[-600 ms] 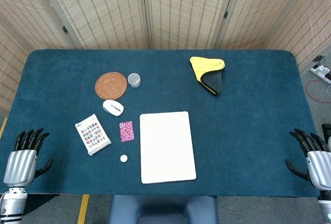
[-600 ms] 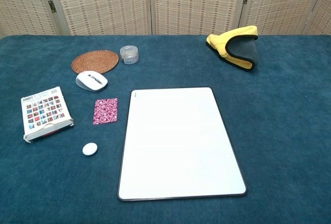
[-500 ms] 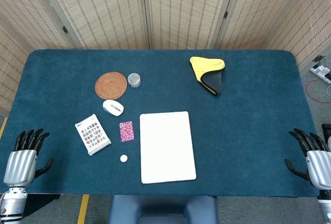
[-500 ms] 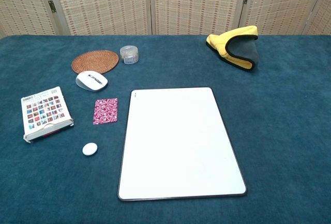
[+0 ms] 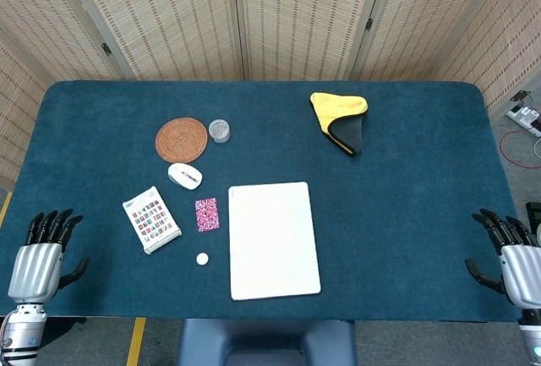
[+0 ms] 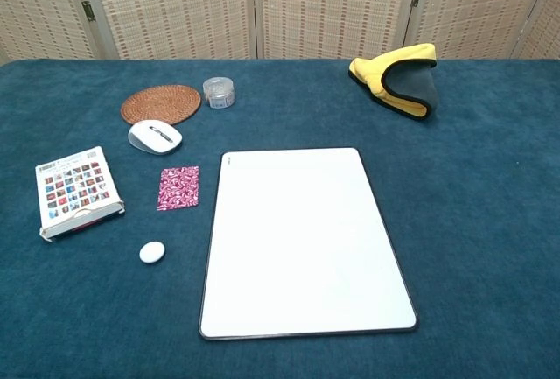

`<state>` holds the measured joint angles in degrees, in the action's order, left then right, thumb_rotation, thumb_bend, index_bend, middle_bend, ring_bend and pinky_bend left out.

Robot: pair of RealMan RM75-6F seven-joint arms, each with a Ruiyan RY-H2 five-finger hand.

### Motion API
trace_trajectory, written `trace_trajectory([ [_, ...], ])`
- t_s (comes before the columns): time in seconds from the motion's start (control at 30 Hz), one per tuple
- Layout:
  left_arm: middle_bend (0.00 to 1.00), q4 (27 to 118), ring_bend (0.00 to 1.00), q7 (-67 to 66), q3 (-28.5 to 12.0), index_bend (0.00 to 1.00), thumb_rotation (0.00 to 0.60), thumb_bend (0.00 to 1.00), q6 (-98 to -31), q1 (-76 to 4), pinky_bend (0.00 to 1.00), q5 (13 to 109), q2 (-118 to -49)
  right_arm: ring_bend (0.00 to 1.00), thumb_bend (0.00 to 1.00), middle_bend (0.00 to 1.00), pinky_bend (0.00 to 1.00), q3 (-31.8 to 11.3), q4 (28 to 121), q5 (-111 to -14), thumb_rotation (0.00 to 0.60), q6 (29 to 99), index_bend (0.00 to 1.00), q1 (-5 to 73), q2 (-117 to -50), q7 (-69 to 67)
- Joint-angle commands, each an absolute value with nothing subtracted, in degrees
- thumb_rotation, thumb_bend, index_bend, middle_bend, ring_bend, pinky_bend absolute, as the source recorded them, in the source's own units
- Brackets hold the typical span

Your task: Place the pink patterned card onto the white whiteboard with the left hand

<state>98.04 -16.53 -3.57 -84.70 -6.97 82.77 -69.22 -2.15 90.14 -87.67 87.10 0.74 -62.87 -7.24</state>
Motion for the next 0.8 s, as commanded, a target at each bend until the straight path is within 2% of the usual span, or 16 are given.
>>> trace_trajectory([
  [0.03, 0.13, 98.13, 0.1, -16.79, -3.76, 0.2, 0.6, 0.36, -84.32, -7.4, 0.0, 82.95, -69.02, 0.2, 0.31, 0.17, 0.1, -2.19, 90.1, -87.51, 0.6, 87.15, 0.16, 0.66, -62.82, -7.27],
  [0.23, 0.13, 99.54, 0.1, -16.88, -4.61, 0.2, 0.6, 0.36, -83.1, -9.33, 0.0, 84.55, -68.06, 0.2, 0.31, 0.17, 0.1, -2.31, 90.18, -87.59, 0.6, 87.32, 0.16, 0.67, -62.54, -7.25],
  [0.43, 0.13, 101.85, 0.1, -15.99, -6.4, 0.2, 0.6, 0.36, -78.72, -13.73, 0.0, 85.87, -67.21, 0.2, 0.31, 0.17, 0.1, -2.32, 89.99, -87.69, 0.6, 87.82, 0.16, 0.41, -62.42, -7.54],
  [0.8, 0.13, 102.79, 0.1, -18.73, -10.3, 0.22, 0.6, 0.36, -64.4, -25.75, 0.0, 82.4, -70.85, 0.2, 0.31, 0.17, 0.1, -2.27, 90.01, -87.6, 0.6, 88.87, 0.16, -0.41, -61.76, -7.87],
])
